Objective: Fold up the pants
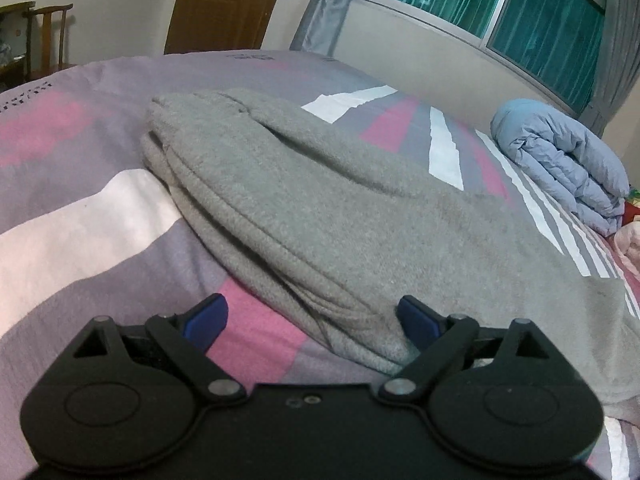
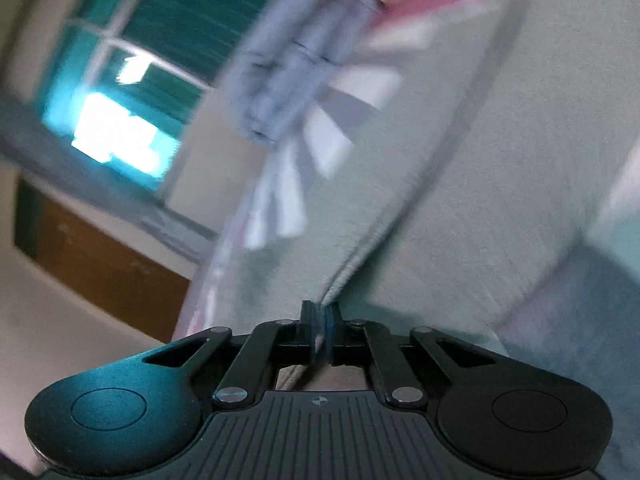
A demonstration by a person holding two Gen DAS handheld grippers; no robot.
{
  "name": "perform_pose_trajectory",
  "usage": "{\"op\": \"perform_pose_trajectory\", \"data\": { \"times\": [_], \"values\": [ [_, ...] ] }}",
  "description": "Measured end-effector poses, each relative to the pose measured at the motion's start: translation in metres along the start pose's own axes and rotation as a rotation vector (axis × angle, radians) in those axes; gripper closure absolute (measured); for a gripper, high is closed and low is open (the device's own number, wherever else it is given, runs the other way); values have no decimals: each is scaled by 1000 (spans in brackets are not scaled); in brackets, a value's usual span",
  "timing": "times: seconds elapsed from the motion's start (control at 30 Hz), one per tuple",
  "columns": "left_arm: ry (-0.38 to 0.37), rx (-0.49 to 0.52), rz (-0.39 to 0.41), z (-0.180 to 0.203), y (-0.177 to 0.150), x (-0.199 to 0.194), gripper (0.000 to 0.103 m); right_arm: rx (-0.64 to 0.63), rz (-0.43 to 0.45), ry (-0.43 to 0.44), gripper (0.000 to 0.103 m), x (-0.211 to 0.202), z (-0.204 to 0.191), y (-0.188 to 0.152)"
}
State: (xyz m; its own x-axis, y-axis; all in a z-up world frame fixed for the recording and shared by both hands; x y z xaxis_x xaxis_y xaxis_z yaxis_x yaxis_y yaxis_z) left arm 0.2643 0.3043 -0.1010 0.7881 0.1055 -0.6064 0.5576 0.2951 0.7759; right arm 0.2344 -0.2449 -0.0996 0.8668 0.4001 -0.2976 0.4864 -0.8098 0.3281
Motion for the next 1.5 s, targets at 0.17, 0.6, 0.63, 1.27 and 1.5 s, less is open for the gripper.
{"op": "perform_pose_trajectory", "data": {
  "times": [0.17,0.6,0.63,1.27,1.5],
  "values": [
    [-14,-11,8,-2,0,-1,17,-30,3,-28,103,-29,-3,-12],
    [-21,-31,16,-1,0,1,12,174,101,-76,60,-1,40,43],
    [-19,-28,15,-1,0,2,12,158,95,-88,71,3,38,48],
    [-40,-37,23,-2,-1,1,12,71,182,-158,52,-65,43,38],
    [-36,-36,23,0,-1,1,11,99,251,-227,52,-56,62,84]
  ]
}}
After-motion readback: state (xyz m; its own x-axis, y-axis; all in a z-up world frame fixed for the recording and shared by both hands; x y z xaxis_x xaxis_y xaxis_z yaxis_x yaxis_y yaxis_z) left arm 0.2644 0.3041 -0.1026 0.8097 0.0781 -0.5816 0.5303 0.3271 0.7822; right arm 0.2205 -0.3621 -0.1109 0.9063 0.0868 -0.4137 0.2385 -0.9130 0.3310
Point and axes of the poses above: each gripper's, at about its wrist camera, not at the fingertips, and x roughly the way its jaws point, z to its right, y to its top, the point moved 4 cm from there along x, roughly the way its jaws point, and after that the axes turned 8 degrees about x, right-handed, at the moved point
